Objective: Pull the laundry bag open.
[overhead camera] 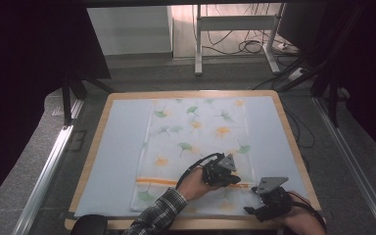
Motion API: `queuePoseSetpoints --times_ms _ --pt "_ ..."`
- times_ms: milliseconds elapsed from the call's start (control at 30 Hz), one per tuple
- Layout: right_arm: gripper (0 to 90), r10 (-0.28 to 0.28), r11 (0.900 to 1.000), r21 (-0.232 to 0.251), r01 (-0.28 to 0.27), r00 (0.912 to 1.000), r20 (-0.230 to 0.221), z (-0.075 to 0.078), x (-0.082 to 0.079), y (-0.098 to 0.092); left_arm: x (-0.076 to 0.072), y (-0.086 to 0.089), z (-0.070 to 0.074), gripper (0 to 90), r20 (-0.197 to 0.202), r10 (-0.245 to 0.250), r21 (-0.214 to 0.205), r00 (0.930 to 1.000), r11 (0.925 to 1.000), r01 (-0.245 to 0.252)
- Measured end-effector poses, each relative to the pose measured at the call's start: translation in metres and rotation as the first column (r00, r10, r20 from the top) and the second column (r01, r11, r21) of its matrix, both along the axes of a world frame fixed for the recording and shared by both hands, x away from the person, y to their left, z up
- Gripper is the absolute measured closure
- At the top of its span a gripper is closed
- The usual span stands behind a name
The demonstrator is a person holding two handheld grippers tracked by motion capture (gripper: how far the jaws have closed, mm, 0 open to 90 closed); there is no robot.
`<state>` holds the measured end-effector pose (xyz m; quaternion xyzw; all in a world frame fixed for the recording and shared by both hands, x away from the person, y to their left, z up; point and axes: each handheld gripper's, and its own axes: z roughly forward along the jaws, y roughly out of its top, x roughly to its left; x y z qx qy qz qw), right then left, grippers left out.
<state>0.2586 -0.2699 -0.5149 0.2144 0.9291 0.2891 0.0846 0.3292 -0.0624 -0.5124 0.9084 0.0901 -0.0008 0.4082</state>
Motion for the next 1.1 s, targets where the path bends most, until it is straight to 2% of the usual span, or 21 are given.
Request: queuePoseSetpoints --times_ms 233,533,600,800,1100 --pt "26.1 -0.002 1.0000 0.001 0.002 1.0000 0.000 0.000 0.000 0.000 -0.001 -0.018 -0.006 89.6 0.012 -0.015 0.006 0.9998 0.9999 0.015" --pt "26.4 -0.002 1.0000 0.000 0.002 1.0000 0.002 0.000 0.000 0.000 -0.002 -0.025 -0.014 89.7 0.034 -0.024 0.039 0.9991 0.9990 0.023" --pt "27.5 -0.007 1.0000 -0.001 0.007 1.0000 0.003 0.000 0.000 0.000 -0.004 -0.027 -0.013 89.8 0.070 -0.034 0.066 0.9970 0.9974 0.030" --pt "32.2 -0.024 0.9997 0.007 0.024 0.9997 0.003 0.000 0.001 -0.002 -0.004 -0.023 -0.012 89.9 0.088 -0.052 0.096 0.9948 0.9944 0.044" --pt "32.7 -0.027 0.9996 0.007 0.027 0.9996 0.005 0.000 0.001 -0.002 -0.003 -0.007 -0.013 89.9 0.070 -0.042 0.095 0.9967 0.9948 0.035"
